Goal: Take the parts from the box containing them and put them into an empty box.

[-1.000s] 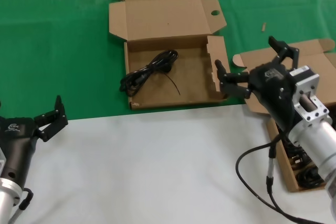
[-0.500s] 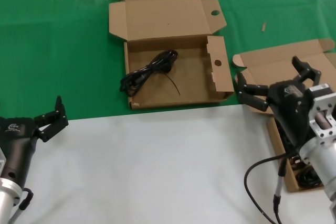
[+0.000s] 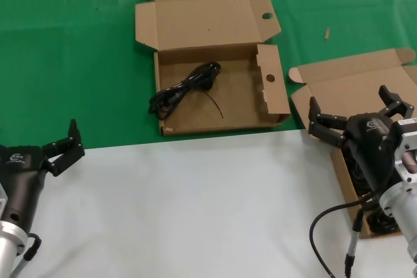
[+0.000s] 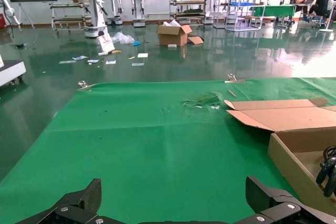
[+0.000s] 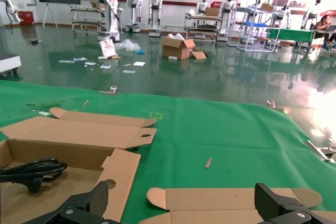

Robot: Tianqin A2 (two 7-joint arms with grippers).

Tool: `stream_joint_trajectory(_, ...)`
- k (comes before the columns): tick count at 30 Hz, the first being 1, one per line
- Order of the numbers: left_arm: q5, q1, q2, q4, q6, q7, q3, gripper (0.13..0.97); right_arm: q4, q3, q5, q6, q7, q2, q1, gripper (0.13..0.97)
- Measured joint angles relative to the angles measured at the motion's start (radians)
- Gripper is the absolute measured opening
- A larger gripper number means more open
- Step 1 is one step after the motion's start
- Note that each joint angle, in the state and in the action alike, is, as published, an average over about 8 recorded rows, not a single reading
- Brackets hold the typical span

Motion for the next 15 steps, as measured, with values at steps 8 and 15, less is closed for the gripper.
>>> stream_joint_trajectory(8, 0.000, 0.000, 0.000, 0.000, 0.000, 0.000, 0.000, 0.966, 0.000, 0.000, 0.000, 0.000, 0.000, 0.000, 0.000, 0.966)
stream_joint_trajectory(15, 0.000, 0.000, 0.000, 0.000, 0.000, 0.000, 0.000, 0.966, 0.000, 0.000, 0.000, 0.000, 0.000, 0.000, 0.000, 0.966)
